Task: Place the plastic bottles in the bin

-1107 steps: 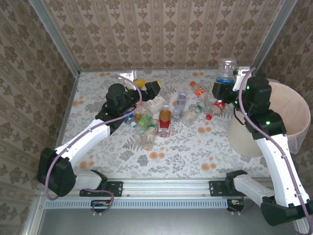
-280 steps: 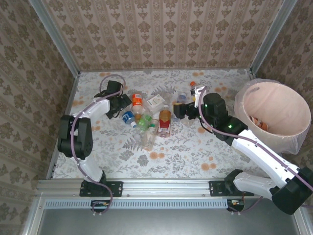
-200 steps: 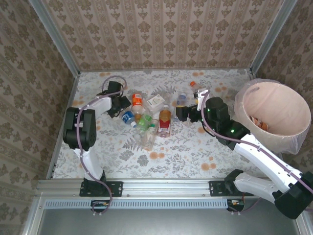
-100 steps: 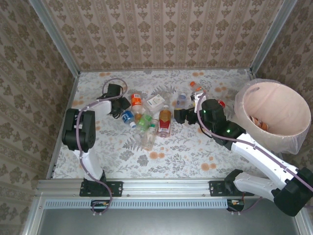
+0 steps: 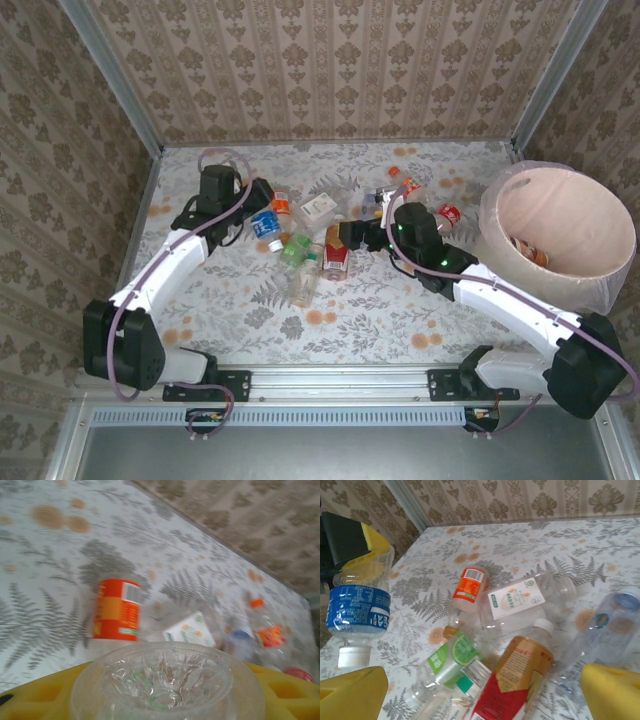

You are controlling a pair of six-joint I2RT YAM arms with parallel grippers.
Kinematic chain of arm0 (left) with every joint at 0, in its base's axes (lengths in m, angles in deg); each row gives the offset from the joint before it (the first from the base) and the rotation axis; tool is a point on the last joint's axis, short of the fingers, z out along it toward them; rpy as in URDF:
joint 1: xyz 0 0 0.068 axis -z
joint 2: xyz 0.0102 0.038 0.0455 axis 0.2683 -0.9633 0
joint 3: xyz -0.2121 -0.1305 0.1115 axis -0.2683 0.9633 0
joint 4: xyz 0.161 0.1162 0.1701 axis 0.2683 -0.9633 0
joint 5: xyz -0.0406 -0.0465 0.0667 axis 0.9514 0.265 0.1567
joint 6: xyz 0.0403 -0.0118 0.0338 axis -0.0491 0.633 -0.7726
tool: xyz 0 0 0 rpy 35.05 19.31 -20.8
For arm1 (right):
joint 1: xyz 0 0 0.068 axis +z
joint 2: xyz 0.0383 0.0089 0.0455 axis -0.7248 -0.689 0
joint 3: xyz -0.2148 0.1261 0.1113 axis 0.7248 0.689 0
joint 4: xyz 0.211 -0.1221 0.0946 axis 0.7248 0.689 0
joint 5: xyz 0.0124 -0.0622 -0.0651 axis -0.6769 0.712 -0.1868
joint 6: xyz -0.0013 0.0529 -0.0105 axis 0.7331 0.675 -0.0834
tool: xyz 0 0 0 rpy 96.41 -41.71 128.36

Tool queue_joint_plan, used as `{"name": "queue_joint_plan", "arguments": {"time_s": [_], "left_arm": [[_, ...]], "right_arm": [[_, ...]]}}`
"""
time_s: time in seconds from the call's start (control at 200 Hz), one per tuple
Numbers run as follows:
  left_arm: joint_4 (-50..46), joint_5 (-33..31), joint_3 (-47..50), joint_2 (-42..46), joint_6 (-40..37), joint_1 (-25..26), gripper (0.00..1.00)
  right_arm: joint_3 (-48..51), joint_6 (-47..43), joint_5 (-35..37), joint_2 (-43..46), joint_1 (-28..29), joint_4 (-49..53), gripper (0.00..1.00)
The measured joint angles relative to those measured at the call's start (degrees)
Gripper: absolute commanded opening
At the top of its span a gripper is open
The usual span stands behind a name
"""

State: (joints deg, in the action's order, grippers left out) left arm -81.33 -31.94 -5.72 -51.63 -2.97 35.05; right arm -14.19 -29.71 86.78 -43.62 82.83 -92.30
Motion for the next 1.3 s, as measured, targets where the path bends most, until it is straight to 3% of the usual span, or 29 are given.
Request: {"name": "queue_joint_plan", "arguments": {"time_s": [0.295, 0.585, 1.095, 1.3], "left_arm": [[8.1, 11.8, 2.9, 1.7, -6.0, 2.8, 0.54], [13.5, 17.3, 4.0, 2.0, -7.7, 4.7, 0.54], [14.6, 18.8, 4.8, 1.6, -8.2, 6.1, 0.53], [15.3, 19.5, 4.8, 1.3, -8.2, 6.1, 0.54]], "right_arm": [[0.7, 3.4, -4.3, -4.2, 2.5, -7.2, 1.0], [2.2, 7.5, -13.3, -10.3, 4.5, -17.5, 1.0], [-2.1, 16.2, -24.9, -24.0, 6.2, -36.3, 1.0], [-3.9, 16.5, -24.3, -24.4, 6.3, -35.2, 1.0]]}}
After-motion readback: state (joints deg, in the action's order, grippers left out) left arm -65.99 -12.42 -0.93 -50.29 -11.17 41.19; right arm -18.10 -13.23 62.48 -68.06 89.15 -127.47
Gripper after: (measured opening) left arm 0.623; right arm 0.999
